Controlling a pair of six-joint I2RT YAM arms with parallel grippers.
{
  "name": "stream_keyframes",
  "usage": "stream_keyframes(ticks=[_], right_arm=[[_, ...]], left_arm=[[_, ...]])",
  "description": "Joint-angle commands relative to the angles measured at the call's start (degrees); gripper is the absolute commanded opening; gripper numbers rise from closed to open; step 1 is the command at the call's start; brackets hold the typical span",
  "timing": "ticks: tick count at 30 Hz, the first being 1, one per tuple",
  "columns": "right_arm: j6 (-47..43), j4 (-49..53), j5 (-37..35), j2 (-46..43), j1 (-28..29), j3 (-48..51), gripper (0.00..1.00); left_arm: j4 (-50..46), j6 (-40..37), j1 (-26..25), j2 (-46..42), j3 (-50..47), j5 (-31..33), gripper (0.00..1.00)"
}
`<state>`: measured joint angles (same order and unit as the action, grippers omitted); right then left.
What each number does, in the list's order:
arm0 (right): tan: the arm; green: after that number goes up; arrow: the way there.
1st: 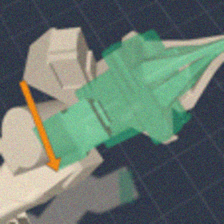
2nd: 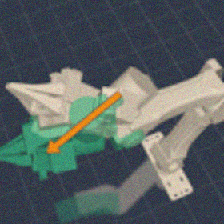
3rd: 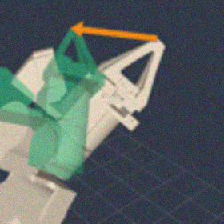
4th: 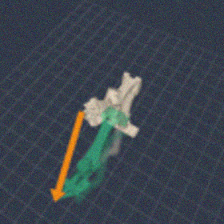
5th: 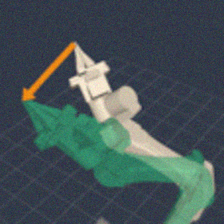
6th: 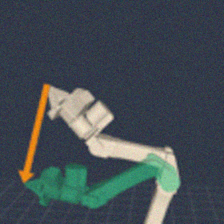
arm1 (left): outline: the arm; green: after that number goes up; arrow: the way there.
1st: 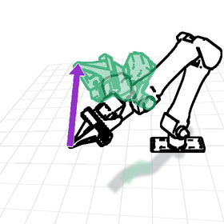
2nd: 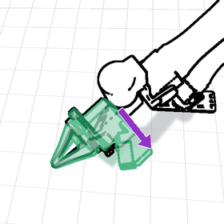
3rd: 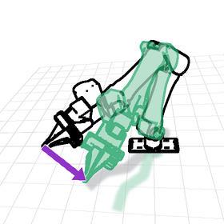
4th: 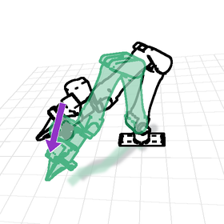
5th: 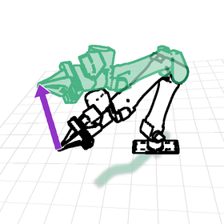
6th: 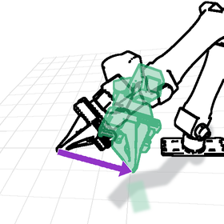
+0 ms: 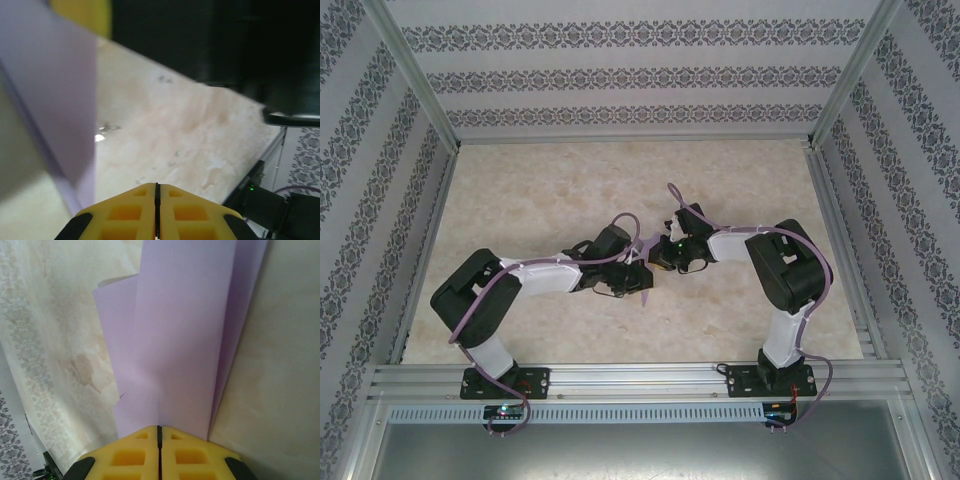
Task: Fold a paper plane with a square sheet of paper (fold left side to right side)
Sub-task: Fold the wing for the fifth time at the center of the table.
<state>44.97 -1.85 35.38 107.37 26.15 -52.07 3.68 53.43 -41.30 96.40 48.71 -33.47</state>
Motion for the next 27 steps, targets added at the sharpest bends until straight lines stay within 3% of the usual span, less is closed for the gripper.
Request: stream_keyframes(ticks=[1,12,27], right_arm=[[-1.7,4.2,-3.2,1.5,0.5,-0.7,0.07],[-2.8,5.9,-3.9,1.6,0.6,-1.1,0.07],[-3.7,7.5,-4.2,1.7,0.6,-1.5,0.07]], left_arm=[[-3.9,0.8,-1.0,-1.1,1.8,-2.6,0.11],[-6.0,3.0,-2.8,1.8,2.4,-5.5,0.13],[-5.1,2.3,-3.0,4.9,2.2,-1.9,0.12]])
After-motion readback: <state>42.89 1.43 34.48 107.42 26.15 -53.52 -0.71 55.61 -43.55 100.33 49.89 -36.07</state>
